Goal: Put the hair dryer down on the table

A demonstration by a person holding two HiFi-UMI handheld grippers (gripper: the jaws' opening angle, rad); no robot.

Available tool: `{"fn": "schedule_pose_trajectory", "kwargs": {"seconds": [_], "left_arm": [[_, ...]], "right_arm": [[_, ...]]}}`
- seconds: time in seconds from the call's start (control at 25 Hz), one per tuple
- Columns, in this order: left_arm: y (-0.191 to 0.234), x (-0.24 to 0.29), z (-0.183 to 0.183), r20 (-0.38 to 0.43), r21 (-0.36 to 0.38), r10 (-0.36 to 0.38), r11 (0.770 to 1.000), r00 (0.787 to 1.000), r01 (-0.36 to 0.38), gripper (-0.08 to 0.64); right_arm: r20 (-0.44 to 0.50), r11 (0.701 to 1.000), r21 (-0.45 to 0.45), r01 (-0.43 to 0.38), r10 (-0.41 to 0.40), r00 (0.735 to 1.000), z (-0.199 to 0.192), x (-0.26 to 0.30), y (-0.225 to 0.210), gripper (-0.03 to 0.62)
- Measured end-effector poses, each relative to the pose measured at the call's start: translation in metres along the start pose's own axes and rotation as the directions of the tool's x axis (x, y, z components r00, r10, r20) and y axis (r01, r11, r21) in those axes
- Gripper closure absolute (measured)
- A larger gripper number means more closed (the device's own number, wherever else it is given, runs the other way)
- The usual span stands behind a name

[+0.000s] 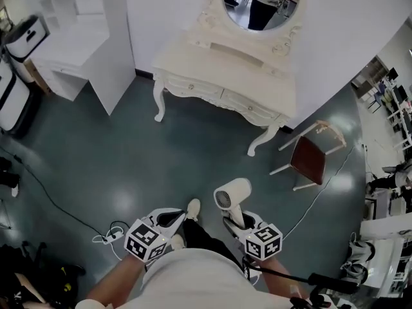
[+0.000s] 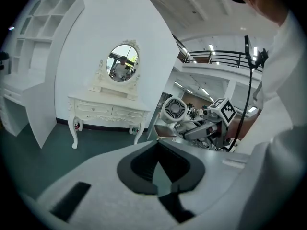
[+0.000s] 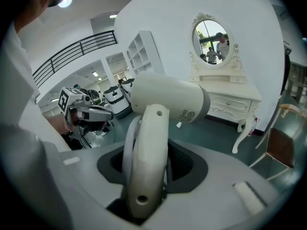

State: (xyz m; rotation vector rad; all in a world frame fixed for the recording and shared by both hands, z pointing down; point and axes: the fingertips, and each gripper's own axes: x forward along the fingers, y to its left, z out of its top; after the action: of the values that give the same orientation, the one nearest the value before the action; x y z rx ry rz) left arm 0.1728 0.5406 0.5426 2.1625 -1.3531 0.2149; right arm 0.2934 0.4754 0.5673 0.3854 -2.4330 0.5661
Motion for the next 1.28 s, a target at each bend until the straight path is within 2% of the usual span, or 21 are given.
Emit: {"fn": "schedule_pose_trajectory", "kwargs": {"seconds": [0.16,0.36,0.56,0.64,0.8,0.88,1.0,1.12,1.28], "left_arm": [[0.034,0.032,0.035,-0.004,0.011,0.003,1.0,1.0,-0.003,0.558],[0.082,0.072,0.103,-0.042,0.069,0.02,0.997,0.999,-0.017,0.558],[0.123,0.114,0.169,-0.004,0.081,0.04,0.996,0.999,-0.039,0.558],[0.135,0.124,0.186,-0.004,0.065,0.036,0.997,0.999,-0.036,0.558],[0.166,0.15,0.221,0.003,0.026,-0.02,0.999,1.0,0.02,0.558],[0.187,0.167,0.233,-0.009,0.053,-0.029,0.998,1.0,0.029,0.558],[0.224,0.187,0.248,-0.04,0.103,-0.054,0.993,0.998,0.058,0.558],[0.265,0.205,0.273,-0.068,0.13,-0.112,0.984,0.991,0.12,0.558],[0.316,0.227,0.312,-0.129,0.163,-0.196,0.963,0.972,0.216,0.558]], "right_arm": [[0.003,1.0,-0.004,-0.001,0.001,1.0,0.034,0.031,-0.045,0.423],[0.057,0.999,-0.031,-0.037,0.039,0.998,0.113,0.074,-0.098,0.423],[0.113,0.996,-0.069,-0.065,0.072,0.991,0.185,0.108,-0.147,0.445],[0.128,0.997,-0.044,-0.07,0.075,0.989,0.202,0.12,-0.161,0.457],[0.191,0.991,0.079,-0.106,0.09,0.977,0.246,0.152,-0.192,0.459],[0.214,0.988,0.125,-0.095,0.066,0.975,0.263,0.169,-0.213,0.459],[0.215,0.99,0.136,-0.026,-0.003,0.977,0.281,0.187,-0.243,0.459],[0.208,0.988,0.151,0.044,-0.075,0.975,0.305,0.203,-0.267,0.459],[0.202,0.968,0.223,0.115,-0.161,0.966,0.34,0.222,-0.291,0.459]]}}
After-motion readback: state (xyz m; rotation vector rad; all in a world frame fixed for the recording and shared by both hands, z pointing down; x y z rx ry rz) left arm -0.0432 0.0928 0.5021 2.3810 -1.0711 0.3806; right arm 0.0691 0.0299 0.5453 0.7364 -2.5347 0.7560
